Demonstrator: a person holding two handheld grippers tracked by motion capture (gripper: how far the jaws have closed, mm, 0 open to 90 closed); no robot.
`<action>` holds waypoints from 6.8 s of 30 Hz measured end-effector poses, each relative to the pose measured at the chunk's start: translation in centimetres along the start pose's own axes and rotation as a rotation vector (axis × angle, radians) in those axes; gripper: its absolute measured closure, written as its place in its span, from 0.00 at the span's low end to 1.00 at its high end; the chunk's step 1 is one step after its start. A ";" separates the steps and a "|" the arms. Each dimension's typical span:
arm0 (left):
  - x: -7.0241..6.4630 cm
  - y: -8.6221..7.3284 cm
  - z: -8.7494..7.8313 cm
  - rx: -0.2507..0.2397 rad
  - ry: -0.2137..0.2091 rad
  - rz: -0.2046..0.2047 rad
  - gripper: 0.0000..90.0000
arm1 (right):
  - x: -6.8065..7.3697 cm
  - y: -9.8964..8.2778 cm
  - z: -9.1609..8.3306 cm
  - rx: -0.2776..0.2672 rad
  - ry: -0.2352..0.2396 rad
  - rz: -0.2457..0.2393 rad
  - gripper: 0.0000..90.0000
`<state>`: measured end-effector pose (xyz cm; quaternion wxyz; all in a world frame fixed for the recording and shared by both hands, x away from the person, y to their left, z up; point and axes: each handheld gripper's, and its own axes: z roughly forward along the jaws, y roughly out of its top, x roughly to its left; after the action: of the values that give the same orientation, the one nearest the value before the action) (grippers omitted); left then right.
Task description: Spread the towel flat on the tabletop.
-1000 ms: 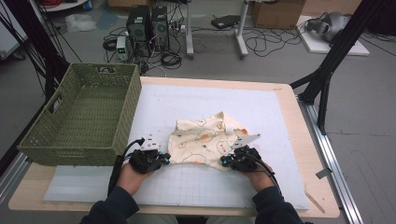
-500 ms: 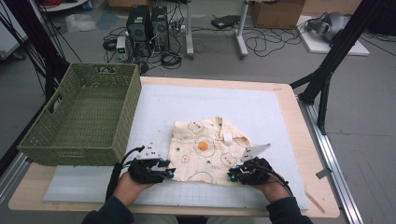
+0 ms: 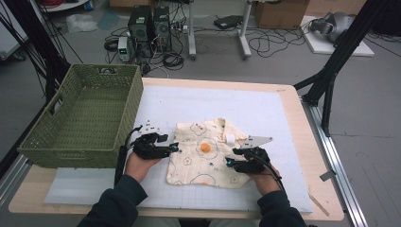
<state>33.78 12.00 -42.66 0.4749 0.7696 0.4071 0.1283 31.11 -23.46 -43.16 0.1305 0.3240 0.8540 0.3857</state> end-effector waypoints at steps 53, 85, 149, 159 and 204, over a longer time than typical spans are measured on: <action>-0.6 -2.4 -1.9 -0.007 -0.031 0.076 0.51 | -0.9 2.2 3.5 0.074 -0.085 -0.108 0.78; 0.7 -0.6 -1.1 -0.073 0.032 0.019 0.46 | -8.7 -0.1 -4.0 -0.152 -0.375 0.253 0.70; 5.5 2.4 3.7 -0.036 0.242 -0.072 0.47 | -4.9 -0.8 -1.3 -0.089 -0.284 0.128 0.67; 2.2 2.0 2.3 0.000 0.137 0.019 0.49 | -2.7 -2.7 -2.5 -0.045 -0.181 0.071 0.54; 0.1 -2.9 -1.0 0.085 0.036 0.082 0.59 | -2.1 -4.1 -5.2 -0.008 -0.152 0.188 0.58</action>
<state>31.74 13.33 -44.60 0.4287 0.8027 0.3888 0.1438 28.34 -29.86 -42.78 0.1592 0.4307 0.8059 0.3737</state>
